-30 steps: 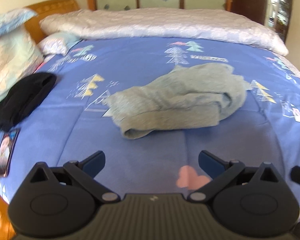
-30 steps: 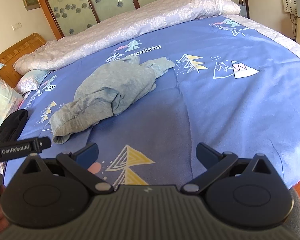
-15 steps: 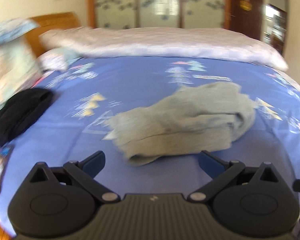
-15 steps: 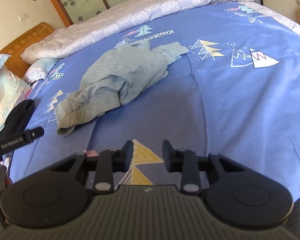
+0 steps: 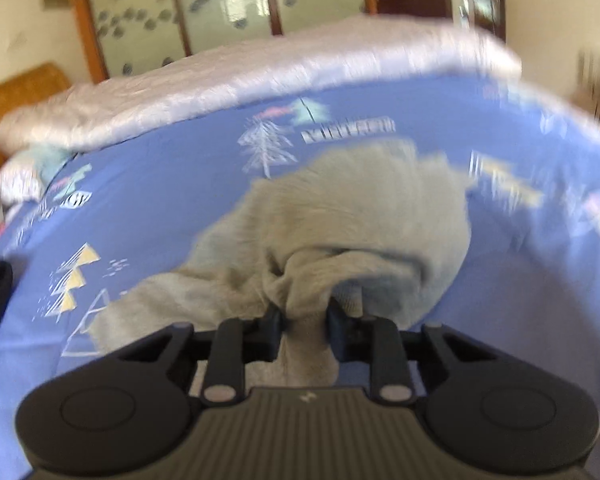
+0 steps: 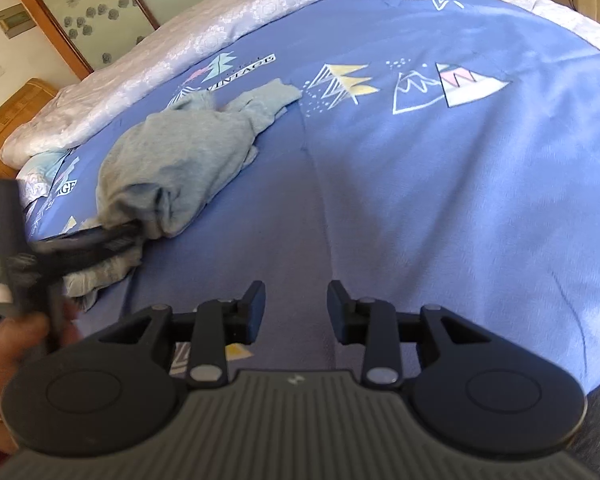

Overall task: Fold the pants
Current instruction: 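Grasp the grey pants with the left gripper while the right gripper closes on another part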

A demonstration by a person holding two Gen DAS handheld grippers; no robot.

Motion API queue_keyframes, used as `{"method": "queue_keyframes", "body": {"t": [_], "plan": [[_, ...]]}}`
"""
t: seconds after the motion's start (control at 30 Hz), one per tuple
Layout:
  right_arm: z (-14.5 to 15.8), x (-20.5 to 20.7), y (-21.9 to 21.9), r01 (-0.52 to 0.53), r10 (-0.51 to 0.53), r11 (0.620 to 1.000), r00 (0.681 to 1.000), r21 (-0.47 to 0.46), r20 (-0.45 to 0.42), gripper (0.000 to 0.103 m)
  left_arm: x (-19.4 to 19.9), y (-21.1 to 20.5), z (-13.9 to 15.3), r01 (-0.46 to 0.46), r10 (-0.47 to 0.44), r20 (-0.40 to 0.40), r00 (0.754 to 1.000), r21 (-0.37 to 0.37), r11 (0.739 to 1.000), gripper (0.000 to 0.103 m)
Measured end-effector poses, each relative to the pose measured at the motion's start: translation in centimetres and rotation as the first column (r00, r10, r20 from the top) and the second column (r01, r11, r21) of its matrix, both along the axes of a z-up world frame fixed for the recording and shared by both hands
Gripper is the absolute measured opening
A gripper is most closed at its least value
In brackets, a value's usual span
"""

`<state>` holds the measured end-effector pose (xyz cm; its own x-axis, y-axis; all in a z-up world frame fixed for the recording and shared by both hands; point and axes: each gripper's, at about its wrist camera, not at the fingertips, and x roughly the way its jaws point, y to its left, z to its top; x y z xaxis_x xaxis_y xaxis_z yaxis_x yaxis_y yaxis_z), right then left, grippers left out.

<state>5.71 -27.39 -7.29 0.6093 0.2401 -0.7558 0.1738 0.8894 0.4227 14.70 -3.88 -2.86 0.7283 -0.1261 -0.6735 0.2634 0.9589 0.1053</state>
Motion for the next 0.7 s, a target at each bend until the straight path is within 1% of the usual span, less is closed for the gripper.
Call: {"method": "queue_keyframes", "body": {"t": [0.03,0.1,0.17,0.23,0.27,0.3,0.33,0.37,0.4,0.43,0.47,0.53,0.57,0.6,0.63,0.67,0.7], "plan": [[0.1,0.2,0.0,-0.003,0.003,1.000,1.000,0.000,0.004,0.038,-0.9,2.1,1.3,-0.001,0.001,0.003,1.000,-0.063,0.998,0.021],[0.2,0.6,0.4,-0.016,0.016,1.000,1.000,0.003,0.014,0.038,-3.3,6.9,3.7,-0.016,0.016,0.003,1.000,-0.176,0.984,0.021],[0.3,1.4,1.0,-0.039,0.039,0.999,0.999,0.009,0.025,0.038,-5.8,12.0,5.5,-0.073,0.077,0.006,0.997,-0.240,0.968,0.021],[0.6,1.9,1.7,-0.056,0.056,0.998,0.998,0.007,0.041,0.038,-8.4,17.4,6.9,-0.157,0.165,0.003,0.986,-0.287,0.945,0.015],[0.7,2.2,2.1,-0.069,0.068,0.998,0.996,0.011,0.048,0.038,-9.5,19.8,7.3,-0.208,0.217,-0.001,0.976,-0.297,0.932,0.010],[0.8,2.5,2.5,-0.083,0.082,0.996,0.995,0.016,0.055,0.038,-10.8,22.0,7.4,-0.261,0.274,0.001,0.962,-0.294,0.919,0.010],[0.8,2.8,3.1,-0.099,0.097,0.995,0.993,0.024,0.060,0.038,-11.9,23.8,7.4,-0.306,0.318,-0.002,0.948,-0.282,0.909,0.006],[0.8,3.3,3.5,-0.111,0.109,0.993,0.992,0.032,0.060,0.038,-13.0,25.3,7.2,-0.353,0.369,0.009,0.929,-0.266,0.897,0.003],[0.7,3.8,3.9,-0.126,0.123,0.991,0.991,0.042,0.058,0.038,-13.8,26.6,6.8,-0.405,0.421,0.013,0.907,-0.251,0.879,0.003],[0.6,4.3,4.4,-0.143,0.140,0.988,0.988,0.050,0.057,0.038,-14.3,27.8,6.3,-0.448,0.461,-0.009,0.887,-0.254,0.857,0.003],[0.5,4.9,4.9,-0.162,0.159,0.985,0.986,0.057,0.059,0.038,-14.6,28.8,5.5,-0.481,0.487,-0.048,0.872,-0.277,0.832,0.003],[0.1,6.4,5.4,-0.167,0.164,0.984,0.985,0.063,0.051,0.038,-14.5,30.0,4.1,-0.529,0.515,-0.133,0.847,-0.308,0.791,0.005],[0.0,7.2,5.3,-0.147,0.144,0.987,0.989,0.065,0.044,0.038,-14.3,30.0,3.3,-0.538,0.514,-0.161,0.842,-0.312,0.783,0.009],[-0.1,7.8,5.1,-0.123,0.120,0.990,0.992,0.066,0.047,0.038,-14.1,29.7,2.6,-0.530,0.499,-0.178,0.848,-0.322,0.785,0.011],[0.0,8.5,4.9,-0.109,0.105,0.992,0.993,0.060,0.061,0.038,-13.8,29.3,2.0,-0.516,0.478,-0.195,0.857,-0.336,0.788,0.023],[0.1,9.0,5.0,-0.104,0.100,0.994,0.992,0.042,0.078,0.038,-13.4,28.7,1.5,-0.506,0.460,-0.211,0.862,-0.344,0.791,0.046],[0.1,10.0,4.8,-0.104,0.102,0.994,0.990,0.018,0.094,0.038,-12.9,28.3,1.2,-0.498,0.447,-0.220,0.867,-0.351,0.793,0.057]]}}
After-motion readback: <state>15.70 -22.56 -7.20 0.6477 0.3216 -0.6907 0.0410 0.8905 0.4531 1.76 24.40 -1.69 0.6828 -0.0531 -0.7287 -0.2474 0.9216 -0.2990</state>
